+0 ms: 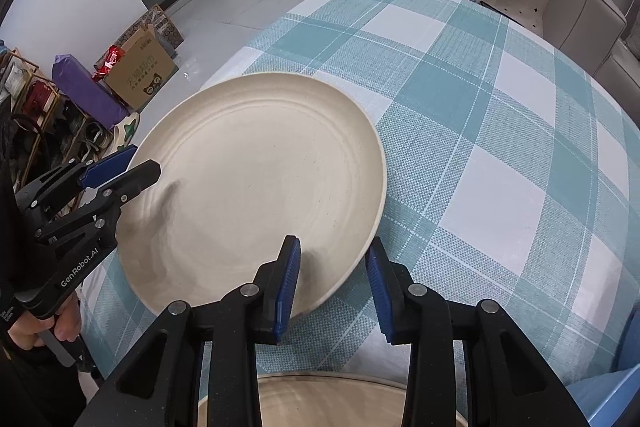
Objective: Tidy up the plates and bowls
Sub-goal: 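Close the left tool on a beige plate rim while the right tool grips another rim, then lift the gripped beige plates off the tablecloth with both tools, then carry the held beige plates with both tools toward the blue bowls, then lower the beige plate beside the blue bowls and open the left tool while the right tool releases its plate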
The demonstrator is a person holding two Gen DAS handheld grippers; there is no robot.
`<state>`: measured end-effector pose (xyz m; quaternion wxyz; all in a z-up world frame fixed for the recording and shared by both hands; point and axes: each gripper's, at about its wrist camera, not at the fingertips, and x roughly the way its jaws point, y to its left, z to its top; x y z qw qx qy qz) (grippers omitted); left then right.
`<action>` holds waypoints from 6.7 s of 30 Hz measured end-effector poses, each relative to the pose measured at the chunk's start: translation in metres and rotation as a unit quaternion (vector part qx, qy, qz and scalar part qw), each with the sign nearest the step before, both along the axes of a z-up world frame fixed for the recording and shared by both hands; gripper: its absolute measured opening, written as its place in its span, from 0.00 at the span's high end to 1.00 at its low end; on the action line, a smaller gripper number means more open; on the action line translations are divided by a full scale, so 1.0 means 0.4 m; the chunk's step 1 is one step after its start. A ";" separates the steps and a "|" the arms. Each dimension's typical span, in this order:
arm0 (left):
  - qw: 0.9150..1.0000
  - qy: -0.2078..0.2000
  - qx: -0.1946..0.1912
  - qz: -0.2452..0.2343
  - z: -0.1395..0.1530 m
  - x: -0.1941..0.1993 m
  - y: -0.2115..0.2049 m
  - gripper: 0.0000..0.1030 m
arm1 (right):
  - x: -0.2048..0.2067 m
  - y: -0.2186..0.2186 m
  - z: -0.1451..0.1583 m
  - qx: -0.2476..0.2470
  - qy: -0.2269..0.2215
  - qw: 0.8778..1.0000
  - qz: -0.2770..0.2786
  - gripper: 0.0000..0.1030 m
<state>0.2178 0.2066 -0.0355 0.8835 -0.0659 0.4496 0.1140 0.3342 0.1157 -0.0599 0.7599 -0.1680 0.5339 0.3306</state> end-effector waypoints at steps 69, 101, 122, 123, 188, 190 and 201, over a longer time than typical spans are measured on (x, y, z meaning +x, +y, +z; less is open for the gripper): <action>0.990 -0.108 0.038 -0.079 0.192 -0.198 -0.249 0.72 | -0.278 -0.290 0.196 0.017 -0.127 0.991 -0.030 0.67; 0.989 -0.090 0.028 -0.115 0.140 -0.257 -0.339 0.72 | -0.389 -0.393 0.135 -0.010 -0.115 0.993 -0.033 0.67; 0.988 -0.069 0.029 -0.134 0.105 -0.279 -0.376 0.72 | -0.427 -0.428 0.091 -0.031 -0.105 0.993 -0.030 0.67; 0.988 -0.067 0.029 -0.136 0.103 -0.278 -0.378 0.72 | -0.427 -0.430 0.089 -0.033 -0.104 0.994 -0.031 0.67; 0.983 -0.012 0.053 -0.178 0.016 -0.264 -0.451 0.72 | -0.419 -0.460 0.007 -0.096 -0.094 0.991 -0.027 0.67; 0.982 -0.012 0.055 -0.179 0.016 -0.264 -0.452 0.72 | -0.419 -0.459 0.006 -0.098 -0.094 0.990 -0.026 0.67; 0.981 -0.009 0.058 -0.187 0.014 -0.262 -0.456 0.65 | -0.421 -0.457 0.001 -0.095 -0.089 0.991 -0.021 0.59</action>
